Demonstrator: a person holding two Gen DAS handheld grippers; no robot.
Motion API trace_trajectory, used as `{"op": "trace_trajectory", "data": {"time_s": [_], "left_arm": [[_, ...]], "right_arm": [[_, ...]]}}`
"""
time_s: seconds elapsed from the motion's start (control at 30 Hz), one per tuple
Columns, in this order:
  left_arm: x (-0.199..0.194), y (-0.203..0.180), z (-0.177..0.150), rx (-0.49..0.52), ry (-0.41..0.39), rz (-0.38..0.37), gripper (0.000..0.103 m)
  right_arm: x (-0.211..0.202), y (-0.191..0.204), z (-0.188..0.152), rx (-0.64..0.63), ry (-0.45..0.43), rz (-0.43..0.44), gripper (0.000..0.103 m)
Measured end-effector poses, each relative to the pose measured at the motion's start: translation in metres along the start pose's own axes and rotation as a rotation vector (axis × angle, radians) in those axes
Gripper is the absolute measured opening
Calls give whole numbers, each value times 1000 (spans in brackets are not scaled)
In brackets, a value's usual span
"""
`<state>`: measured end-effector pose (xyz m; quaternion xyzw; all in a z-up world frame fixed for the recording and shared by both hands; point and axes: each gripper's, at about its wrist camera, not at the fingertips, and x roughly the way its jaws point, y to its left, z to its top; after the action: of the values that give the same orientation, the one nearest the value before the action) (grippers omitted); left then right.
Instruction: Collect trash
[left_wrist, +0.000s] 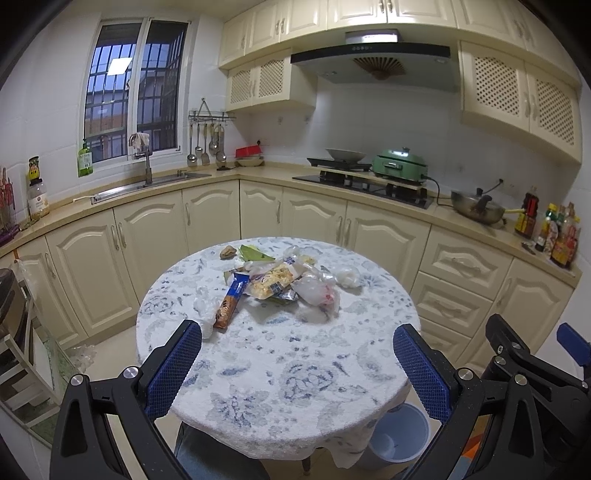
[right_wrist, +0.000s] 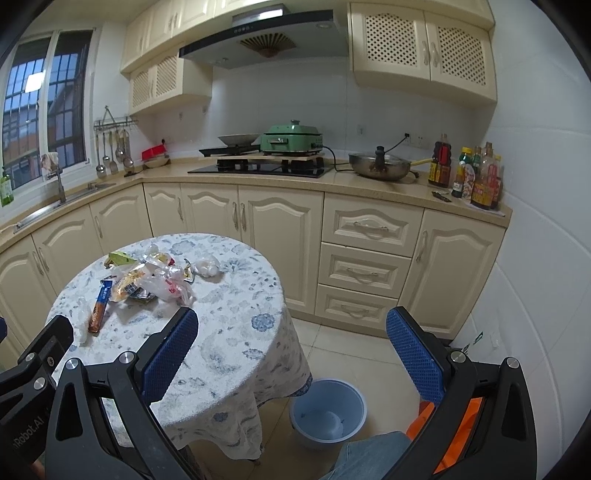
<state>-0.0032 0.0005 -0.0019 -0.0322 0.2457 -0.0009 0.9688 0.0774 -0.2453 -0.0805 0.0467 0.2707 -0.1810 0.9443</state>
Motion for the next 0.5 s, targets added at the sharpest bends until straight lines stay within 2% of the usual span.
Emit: {"op": "trace_trajectory", "data": {"time_s": [0.5], "left_arm": [[4,1,-3,0,8,4,102]], "right_arm": [[4,0,-1,0,7,-2,103]]}}
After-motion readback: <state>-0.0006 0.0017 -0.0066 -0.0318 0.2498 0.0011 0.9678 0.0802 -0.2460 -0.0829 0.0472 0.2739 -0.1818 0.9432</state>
